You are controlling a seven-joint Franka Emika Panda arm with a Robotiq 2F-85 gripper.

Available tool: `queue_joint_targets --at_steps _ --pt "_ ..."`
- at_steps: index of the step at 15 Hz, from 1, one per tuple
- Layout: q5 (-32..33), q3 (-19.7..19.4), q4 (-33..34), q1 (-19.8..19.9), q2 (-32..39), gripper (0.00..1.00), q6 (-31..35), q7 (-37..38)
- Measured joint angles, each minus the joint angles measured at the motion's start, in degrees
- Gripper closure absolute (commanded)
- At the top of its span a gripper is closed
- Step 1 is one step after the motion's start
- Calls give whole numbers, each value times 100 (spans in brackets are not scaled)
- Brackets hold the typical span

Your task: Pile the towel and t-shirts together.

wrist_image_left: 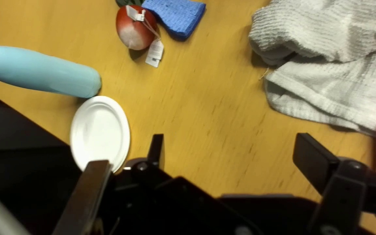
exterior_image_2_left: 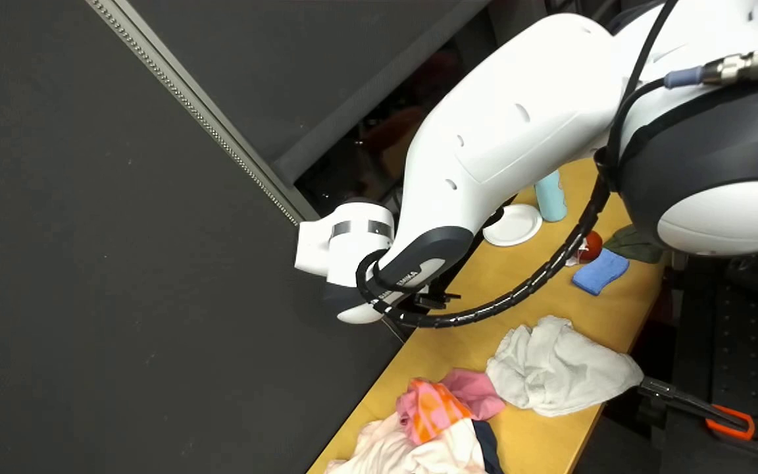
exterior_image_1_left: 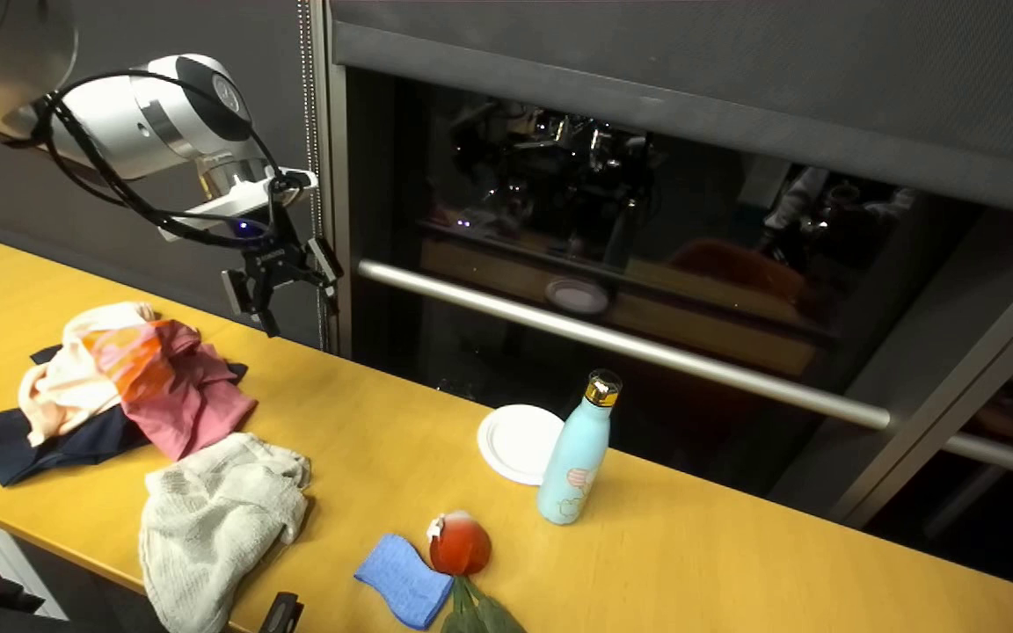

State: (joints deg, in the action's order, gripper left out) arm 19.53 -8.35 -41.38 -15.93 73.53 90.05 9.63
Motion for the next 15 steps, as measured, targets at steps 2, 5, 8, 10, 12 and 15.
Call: queue_joint_targets --at_steps 2,5,8,10,12,15 --pt "257 -201 -22 -110 -283 0 27 240" --pt "623 -405 -481 -389 -908 0 353 773" --pt "954 -532 -1258 -775 -1421 0 702 1619" --pt "1094 -574 -1802 -1045 -1657 0 800 2316" --pt "1117 -580 -2368 -1305 -1843 0 820 3086" --pt "1093 -579 -3260 -1635 -2047 0 838 4330"
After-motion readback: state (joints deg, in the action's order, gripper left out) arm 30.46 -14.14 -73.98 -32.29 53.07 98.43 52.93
